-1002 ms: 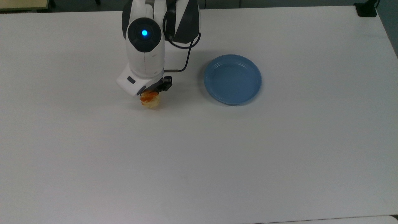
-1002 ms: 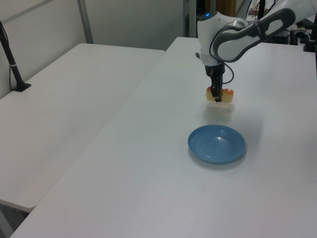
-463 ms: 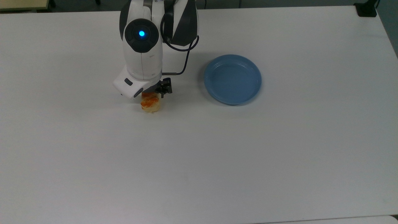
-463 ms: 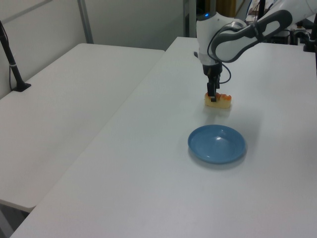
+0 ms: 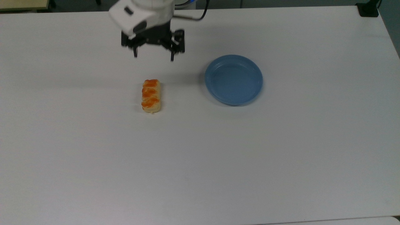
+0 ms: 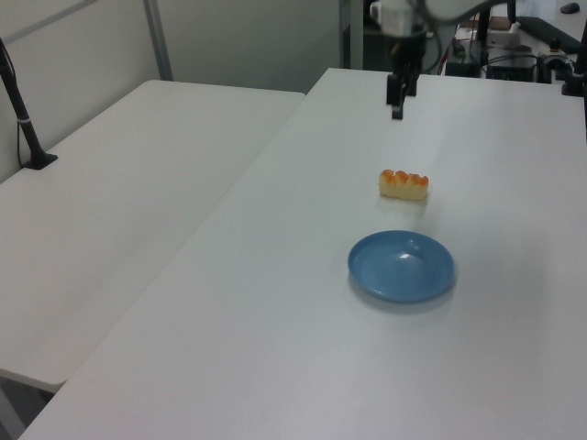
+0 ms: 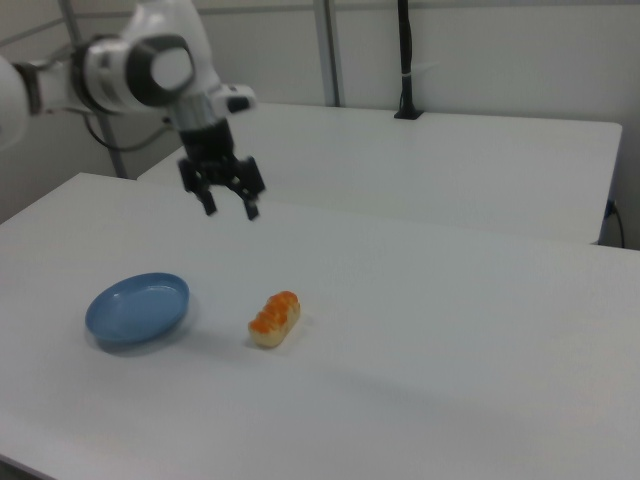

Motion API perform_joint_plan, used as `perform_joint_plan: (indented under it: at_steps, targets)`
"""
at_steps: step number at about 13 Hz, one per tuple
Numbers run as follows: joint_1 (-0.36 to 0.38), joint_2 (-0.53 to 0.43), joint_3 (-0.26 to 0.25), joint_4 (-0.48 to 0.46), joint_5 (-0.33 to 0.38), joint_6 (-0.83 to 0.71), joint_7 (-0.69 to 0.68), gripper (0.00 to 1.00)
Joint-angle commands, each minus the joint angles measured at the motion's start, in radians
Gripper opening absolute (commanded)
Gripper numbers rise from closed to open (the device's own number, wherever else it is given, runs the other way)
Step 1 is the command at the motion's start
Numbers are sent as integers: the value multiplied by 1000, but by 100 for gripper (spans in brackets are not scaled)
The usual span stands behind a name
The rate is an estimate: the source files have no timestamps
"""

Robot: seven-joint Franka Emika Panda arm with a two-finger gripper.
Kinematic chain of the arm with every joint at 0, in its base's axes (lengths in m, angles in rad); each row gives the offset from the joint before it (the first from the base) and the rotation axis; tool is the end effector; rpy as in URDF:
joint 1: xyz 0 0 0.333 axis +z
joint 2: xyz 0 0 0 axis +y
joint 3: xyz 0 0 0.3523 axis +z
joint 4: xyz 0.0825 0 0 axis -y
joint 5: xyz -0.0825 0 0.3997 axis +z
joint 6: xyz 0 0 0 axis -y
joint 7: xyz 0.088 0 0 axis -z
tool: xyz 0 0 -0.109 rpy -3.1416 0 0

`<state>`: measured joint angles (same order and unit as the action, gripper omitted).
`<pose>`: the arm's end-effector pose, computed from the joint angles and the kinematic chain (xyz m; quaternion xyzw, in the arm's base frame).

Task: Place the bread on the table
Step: 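Open the gripper and lift it away from the bread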

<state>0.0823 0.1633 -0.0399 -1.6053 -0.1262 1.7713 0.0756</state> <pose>0.6350 0.0175 0.5616 0.9979 -0.0038 0.0052 0.0649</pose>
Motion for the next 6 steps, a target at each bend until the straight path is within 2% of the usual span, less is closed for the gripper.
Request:
perform_joint_plan:
  at_steps: [1, 3, 6]
  targets:
    - [11, -123, -5, -36, 22, -116, 9, 100]
    - [-2, -149, -14, -36, 62, -135, -37, 100]
    - [-6, -149, -15, -33, 63, -138, -37, 100]
